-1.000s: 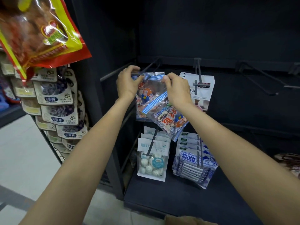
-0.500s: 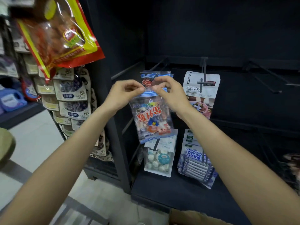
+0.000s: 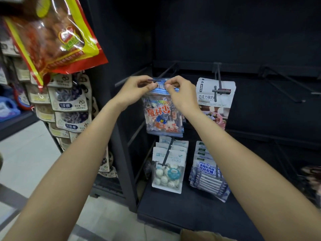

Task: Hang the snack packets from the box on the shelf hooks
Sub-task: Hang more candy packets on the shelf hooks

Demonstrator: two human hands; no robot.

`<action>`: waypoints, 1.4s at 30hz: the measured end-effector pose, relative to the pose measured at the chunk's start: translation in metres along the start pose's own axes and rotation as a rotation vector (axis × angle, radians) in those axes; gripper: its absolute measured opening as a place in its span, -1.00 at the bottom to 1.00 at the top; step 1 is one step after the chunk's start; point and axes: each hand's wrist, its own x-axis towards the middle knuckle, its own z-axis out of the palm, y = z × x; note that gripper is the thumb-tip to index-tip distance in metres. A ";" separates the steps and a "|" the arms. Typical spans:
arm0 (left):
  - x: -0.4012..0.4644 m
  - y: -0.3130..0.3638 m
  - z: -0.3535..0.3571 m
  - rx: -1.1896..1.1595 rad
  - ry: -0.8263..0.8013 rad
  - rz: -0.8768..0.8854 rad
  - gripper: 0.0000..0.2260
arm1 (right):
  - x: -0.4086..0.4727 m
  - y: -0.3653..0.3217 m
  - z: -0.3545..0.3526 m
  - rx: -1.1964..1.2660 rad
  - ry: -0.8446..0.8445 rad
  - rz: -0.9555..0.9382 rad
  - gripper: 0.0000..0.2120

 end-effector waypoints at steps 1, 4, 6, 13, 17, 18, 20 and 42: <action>0.001 0.001 0.001 -0.003 -0.005 -0.007 -0.89 | 0.000 0.000 0.000 -0.005 0.004 0.001 -0.92; 0.003 0.004 0.003 -0.005 -0.003 -0.040 -0.90 | -0.001 0.001 -0.001 -0.028 0.016 -0.002 -0.91; 0.005 0.006 0.004 0.003 0.018 -0.061 -0.91 | 0.000 -0.001 0.000 -0.008 0.021 0.004 -0.92; -0.002 0.001 0.003 -0.005 0.090 -0.032 -0.92 | 0.004 0.001 -0.009 0.140 -0.131 0.042 -0.91; -0.013 -0.006 0.006 -0.070 0.090 -0.043 -0.95 | -0.002 0.010 -0.013 0.161 -0.154 0.069 -0.80; -0.015 -0.006 0.006 -0.087 0.075 -0.050 -0.94 | -0.004 0.012 -0.013 0.173 -0.145 0.075 -0.81; -0.019 -0.005 0.005 -0.112 0.022 -0.072 -0.89 | -0.007 0.015 -0.012 0.203 -0.146 0.078 -0.86; -0.060 0.002 -0.002 -0.398 0.341 -0.211 -0.93 | -0.051 0.023 -0.039 0.005 -0.729 0.206 -0.31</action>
